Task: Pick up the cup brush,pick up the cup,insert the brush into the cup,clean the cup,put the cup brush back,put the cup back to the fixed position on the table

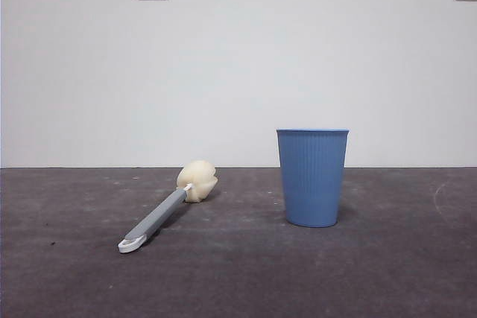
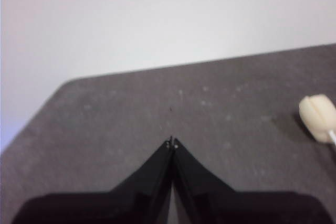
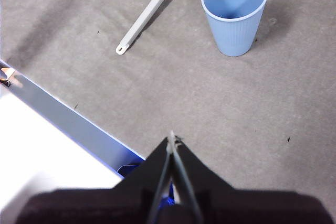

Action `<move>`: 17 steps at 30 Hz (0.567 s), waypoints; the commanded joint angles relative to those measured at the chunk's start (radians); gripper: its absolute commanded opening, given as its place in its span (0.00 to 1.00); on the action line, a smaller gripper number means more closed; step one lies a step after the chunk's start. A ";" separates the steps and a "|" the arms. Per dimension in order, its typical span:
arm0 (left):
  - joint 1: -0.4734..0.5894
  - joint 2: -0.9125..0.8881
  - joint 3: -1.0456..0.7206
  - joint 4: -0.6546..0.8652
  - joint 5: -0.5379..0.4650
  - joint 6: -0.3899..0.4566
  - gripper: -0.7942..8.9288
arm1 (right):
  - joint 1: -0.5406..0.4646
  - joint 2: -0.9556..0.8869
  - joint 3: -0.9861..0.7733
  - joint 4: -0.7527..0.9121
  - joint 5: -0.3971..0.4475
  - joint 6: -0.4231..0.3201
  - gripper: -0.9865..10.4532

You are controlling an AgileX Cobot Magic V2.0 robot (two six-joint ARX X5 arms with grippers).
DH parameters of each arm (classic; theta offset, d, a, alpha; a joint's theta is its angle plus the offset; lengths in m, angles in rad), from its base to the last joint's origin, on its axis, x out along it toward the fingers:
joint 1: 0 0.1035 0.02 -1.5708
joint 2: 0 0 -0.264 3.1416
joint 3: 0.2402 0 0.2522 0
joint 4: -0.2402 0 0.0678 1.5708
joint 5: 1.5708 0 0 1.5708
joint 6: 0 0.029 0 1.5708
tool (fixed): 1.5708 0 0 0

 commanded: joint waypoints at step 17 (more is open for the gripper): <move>-0.004 -0.219 -0.210 -0.103 0.015 -0.120 0.08 | 0.002 -0.002 -0.002 0.002 0.003 0.002 0.09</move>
